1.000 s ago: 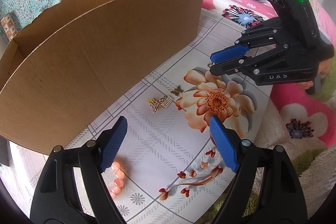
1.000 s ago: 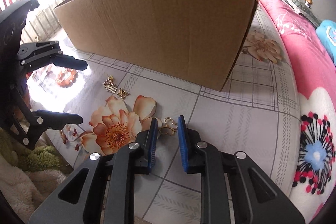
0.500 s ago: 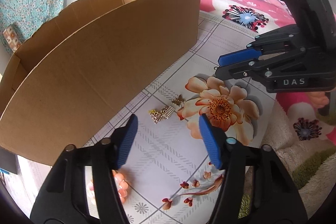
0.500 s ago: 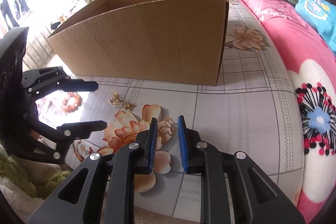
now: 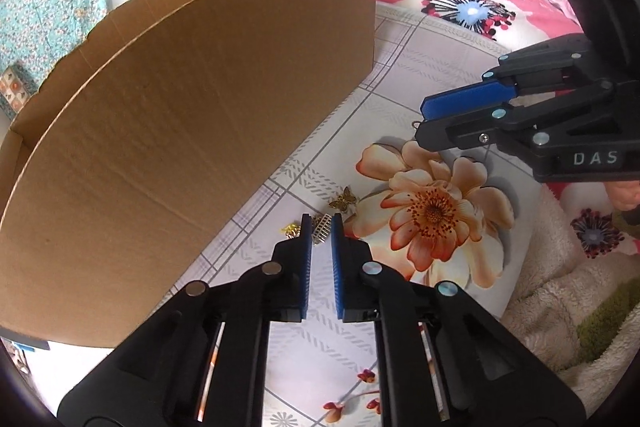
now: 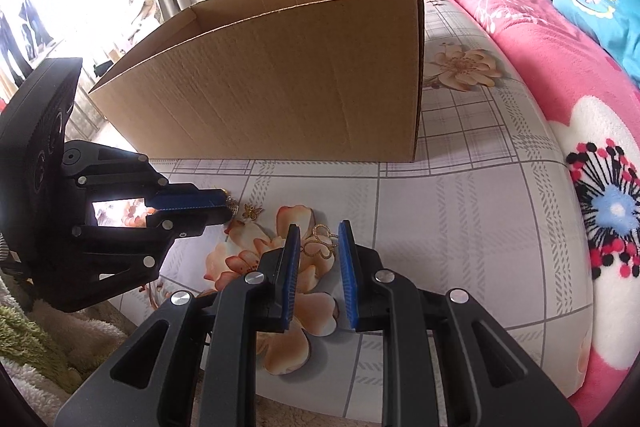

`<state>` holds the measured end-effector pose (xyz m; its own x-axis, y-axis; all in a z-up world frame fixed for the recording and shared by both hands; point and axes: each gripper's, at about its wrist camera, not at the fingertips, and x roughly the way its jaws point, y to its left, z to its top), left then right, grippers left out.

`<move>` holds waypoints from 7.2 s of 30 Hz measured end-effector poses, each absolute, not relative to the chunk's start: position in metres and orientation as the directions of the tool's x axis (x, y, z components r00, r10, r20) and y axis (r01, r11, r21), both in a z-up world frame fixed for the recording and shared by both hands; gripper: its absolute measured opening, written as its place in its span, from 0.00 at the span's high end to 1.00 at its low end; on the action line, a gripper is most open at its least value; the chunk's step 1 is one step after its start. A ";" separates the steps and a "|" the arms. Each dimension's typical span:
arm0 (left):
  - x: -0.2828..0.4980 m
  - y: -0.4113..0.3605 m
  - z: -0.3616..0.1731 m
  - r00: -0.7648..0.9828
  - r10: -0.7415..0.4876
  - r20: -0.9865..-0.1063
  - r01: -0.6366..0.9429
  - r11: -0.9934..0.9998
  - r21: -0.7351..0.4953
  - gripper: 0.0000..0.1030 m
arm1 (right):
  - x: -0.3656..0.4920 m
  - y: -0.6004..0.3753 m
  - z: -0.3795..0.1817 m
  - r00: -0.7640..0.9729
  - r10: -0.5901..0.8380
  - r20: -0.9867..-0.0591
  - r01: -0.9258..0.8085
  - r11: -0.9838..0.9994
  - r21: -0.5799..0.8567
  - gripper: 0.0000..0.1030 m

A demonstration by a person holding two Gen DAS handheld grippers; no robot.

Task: Organize jewelry
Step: 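Close the right tool on a gold butterfly earring while the left tool closes on a gold charm, then carry both gold pieces over the box and open both tools inside, then withdraw both tools from the box back over the sheet, then close the left tool on the small gold charm on the sheet, then close the right tool on the remaining gold butterfly earring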

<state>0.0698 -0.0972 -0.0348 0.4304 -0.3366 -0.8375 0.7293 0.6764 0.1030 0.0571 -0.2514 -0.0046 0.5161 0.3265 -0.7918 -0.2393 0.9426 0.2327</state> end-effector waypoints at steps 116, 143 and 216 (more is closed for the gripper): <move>0.038 0.029 0.022 0.563 -0.326 -0.759 0.404 0.910 -0.091 0.29 | 0.028 -0.220 0.082 0.679 -0.039 -0.733 -0.056 0.993 -0.104 0.06; 0.019 0.030 -0.004 0.530 -0.336 -0.778 0.475 0.878 -0.055 0.31 | 0.054 -0.237 0.023 0.610 0.163 -0.776 -0.039 0.984 0.176 0.29; 0.087 -0.023 -0.034 0.459 -0.427 -0.779 0.532 0.835 -0.145 1.00 | 0.065 -0.185 0.012 0.539 0.264 -0.800 -0.255 0.956 0.144 0.71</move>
